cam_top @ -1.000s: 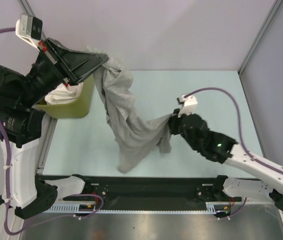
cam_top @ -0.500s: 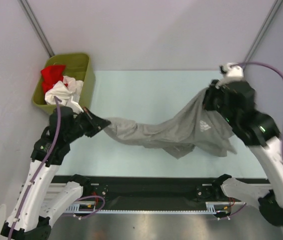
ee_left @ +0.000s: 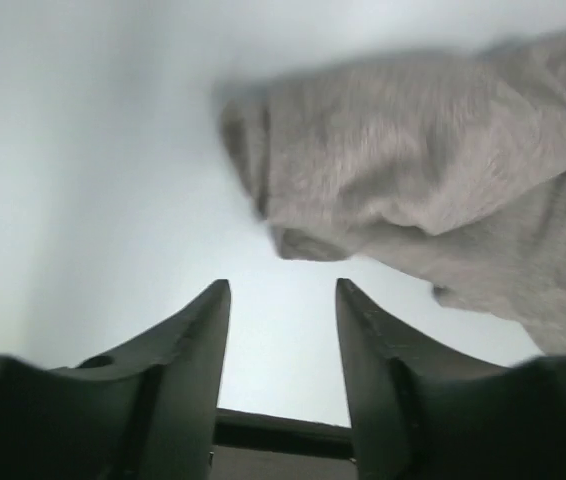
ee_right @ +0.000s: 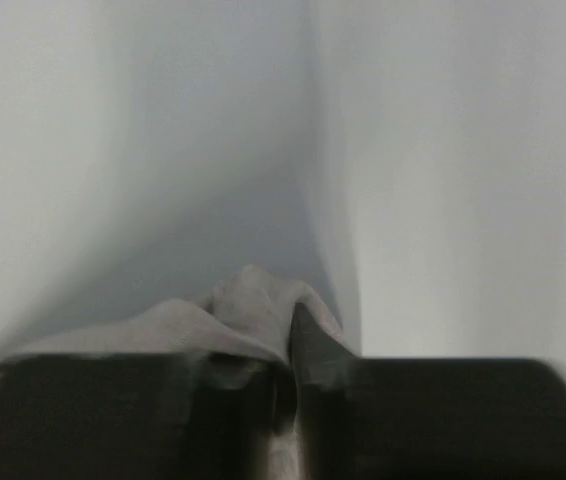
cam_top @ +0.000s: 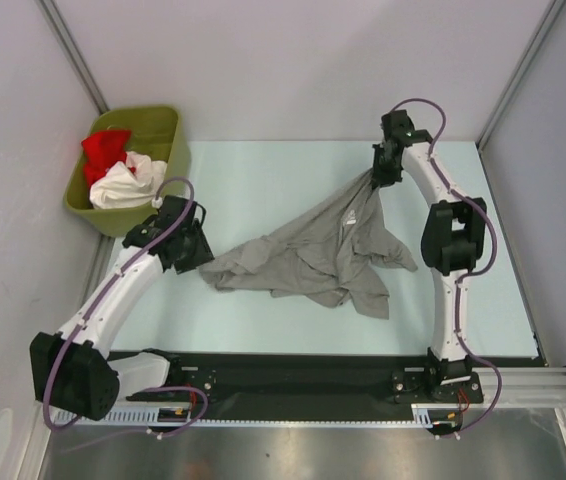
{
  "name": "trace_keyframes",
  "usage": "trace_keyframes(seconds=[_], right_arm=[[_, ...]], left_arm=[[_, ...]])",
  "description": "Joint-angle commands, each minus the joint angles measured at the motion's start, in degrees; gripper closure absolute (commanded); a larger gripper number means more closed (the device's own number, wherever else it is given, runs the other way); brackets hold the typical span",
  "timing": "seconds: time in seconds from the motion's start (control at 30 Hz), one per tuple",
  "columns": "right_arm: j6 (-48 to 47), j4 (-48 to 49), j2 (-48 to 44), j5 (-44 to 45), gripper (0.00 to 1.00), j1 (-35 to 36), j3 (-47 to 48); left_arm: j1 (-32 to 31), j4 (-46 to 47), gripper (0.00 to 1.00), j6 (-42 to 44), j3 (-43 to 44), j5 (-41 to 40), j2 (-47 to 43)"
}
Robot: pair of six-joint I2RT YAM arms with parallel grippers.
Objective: Fold and stack the t-shirts
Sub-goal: Move the tshirt to the center of the board, then flatten the tshirt out
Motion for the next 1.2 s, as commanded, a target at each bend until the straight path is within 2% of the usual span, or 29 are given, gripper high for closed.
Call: trace_keyframes(seconds=[0.0, 0.1, 0.23, 0.3, 0.33, 0.37, 0.47, 0.5, 0.6, 0.73, 0.83, 0.93, 1.03, 1.07, 1.13, 1.17], right_arm=[[2.22, -13.37, 3.84, 4.31, 0.64, -3.56, 12.37], [2.23, -15.86, 2.54, 8.35, 0.35, -3.74, 12.32], [2.84, -16.05, -6.15, 14.24, 0.17, -3.03, 0.48], [2.32, -12.91, -13.17, 10.22, 0.16, -2.16, -10.06], [1.71, -11.14, -15.63, 7.68, 0.16, -1.63, -13.93], [1.44, -9.04, -21.05, 0.96, 0.17, -1.02, -22.41], [4.49, 1.41, -30.99, -14.25, 0.19, 1.44, -35.54], [5.82, 7.53, -33.30, -16.84, 0.21, 1.97, -42.81], [10.82, 16.00, -38.23, -20.90, 0.29, 3.55, -52.26], [11.90, 18.14, -35.97, -20.38, 0.39, 6.71, -52.21], [12.07, 16.65, -32.20, -19.51, 0.41, 8.04, -50.28], [12.33, 16.38, -30.17, -17.57, 0.42, 8.65, -49.83], [11.90, 16.12, -28.85, -17.48, 0.49, 8.74, -49.65], [11.72, 16.03, -28.84, -17.48, 0.56, 8.66, -49.74], [11.20, 16.30, -28.49, -16.78, 0.60, 8.65, -49.74], [11.11, 16.12, -27.88, -16.95, 0.73, 8.57, -49.48]], left_arm=[[0.72, -3.07, 0.46, 5.87, 4.59, -8.81, 0.45], [0.72, -2.99, 0.37, 7.64, 4.24, -8.64, -0.51], [0.72, -1.07, 0.30, 11.58, 2.58, -3.13, -2.53], [0.72, 2.62, 0.30, 15.09, 1.87, 2.14, -2.10], [0.37, 5.16, 0.31, 15.63, 1.35, 8.43, -1.40], [0.19, 6.66, 0.32, 15.73, 0.99, 10.93, -0.08], [-1.65, 11.59, 0.33, 14.06, 0.72, 17.63, 3.61], [-2.35, 12.30, 0.33, 13.62, 1.16, 17.90, 7.27], [-5.78, 13.45, 0.34, 14.84, 4.23, 16.15, 15.97], [-7.19, 13.36, 0.36, 13.18, 8.28, 12.20, 26.37], [-7.28, 13.36, 0.37, 12.74, 10.73, 7.72, 31.98], [-7.19, 13.01, 0.38, 14.05, 13.98, 7.36, 35.78], [-7.19, 12.04, 0.48, 15.11, 16.98, 7.36, 40.35], [-7.10, 12.04, 0.52, 15.20, 17.51, 7.36, 41.58], [-7.10, 11.78, 0.69, 15.20, 18.48, 7.44, 42.11], [-7.10, 11.60, 0.77, 14.94, 18.66, 7.36, 41.85]])
